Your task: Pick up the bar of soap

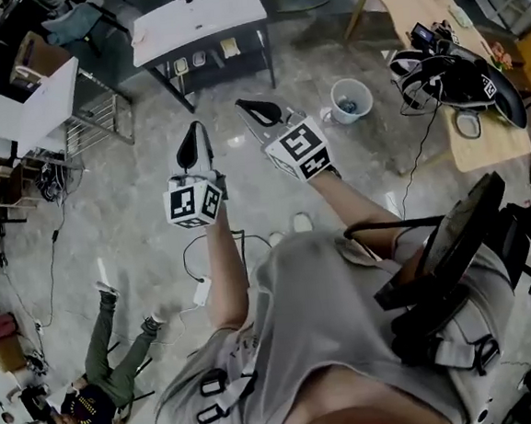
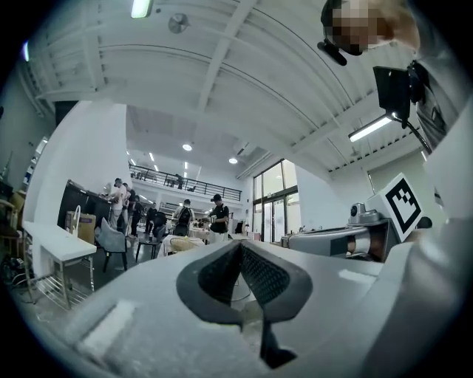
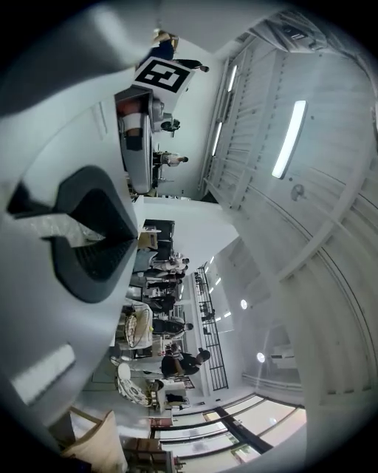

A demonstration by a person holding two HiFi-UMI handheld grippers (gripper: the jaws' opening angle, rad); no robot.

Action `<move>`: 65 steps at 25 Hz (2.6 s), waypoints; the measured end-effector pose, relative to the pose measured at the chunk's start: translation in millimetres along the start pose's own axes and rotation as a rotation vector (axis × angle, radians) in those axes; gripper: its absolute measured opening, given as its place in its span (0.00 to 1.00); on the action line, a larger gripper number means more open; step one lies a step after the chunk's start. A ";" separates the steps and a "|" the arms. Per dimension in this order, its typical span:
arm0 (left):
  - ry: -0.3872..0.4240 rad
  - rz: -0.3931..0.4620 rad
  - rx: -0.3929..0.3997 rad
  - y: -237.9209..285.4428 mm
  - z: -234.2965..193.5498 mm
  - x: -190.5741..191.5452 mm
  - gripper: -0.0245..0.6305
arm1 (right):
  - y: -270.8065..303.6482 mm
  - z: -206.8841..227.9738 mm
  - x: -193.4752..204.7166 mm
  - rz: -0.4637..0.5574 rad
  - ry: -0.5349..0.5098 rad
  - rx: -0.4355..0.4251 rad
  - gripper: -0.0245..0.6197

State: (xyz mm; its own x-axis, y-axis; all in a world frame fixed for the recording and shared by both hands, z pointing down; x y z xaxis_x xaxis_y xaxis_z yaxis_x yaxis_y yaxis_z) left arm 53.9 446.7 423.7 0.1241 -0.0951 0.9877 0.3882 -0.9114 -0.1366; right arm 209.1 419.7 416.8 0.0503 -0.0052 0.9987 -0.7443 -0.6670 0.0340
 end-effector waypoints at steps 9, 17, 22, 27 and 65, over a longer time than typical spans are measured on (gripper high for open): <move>0.058 0.045 -0.017 8.6 -14.8 -6.8 0.03 | 27.5 -10.9 -7.4 0.063 -0.004 -0.036 0.04; 0.076 0.030 -0.016 -9.9 10.7 3.9 0.03 | 9.0 -26.9 -5.4 0.087 0.018 -0.098 0.04; 0.075 0.018 -0.007 -16.2 16.1 4.7 0.03 | 1.3 -28.3 -1.7 0.070 0.015 -0.101 0.04; 0.072 0.041 0.010 -10.0 15.0 1.0 0.03 | 1.1 -21.3 -1.8 0.062 -0.022 -0.075 0.04; -0.023 0.056 0.121 147.3 -180.2 15.6 0.03 | 211.0 54.9 -7.5 -0.019 -0.049 0.055 0.04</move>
State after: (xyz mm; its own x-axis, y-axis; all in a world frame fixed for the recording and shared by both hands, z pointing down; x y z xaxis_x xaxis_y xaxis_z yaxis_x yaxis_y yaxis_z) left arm -51.5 238.8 432.8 0.1691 -0.1345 0.9764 0.4874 -0.8496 -0.2014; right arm 88.2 238.1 414.4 0.0976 -0.0279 0.9948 -0.7050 -0.7075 0.0493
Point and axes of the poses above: the fingertips, and each gripper's own axes: y forward along the fingers, z to its right, x out of its underside, the point moved 6 cm from there along -y, backward along the fingers, and after that the axes turned 1 degree about z, right-handed, at the moved point
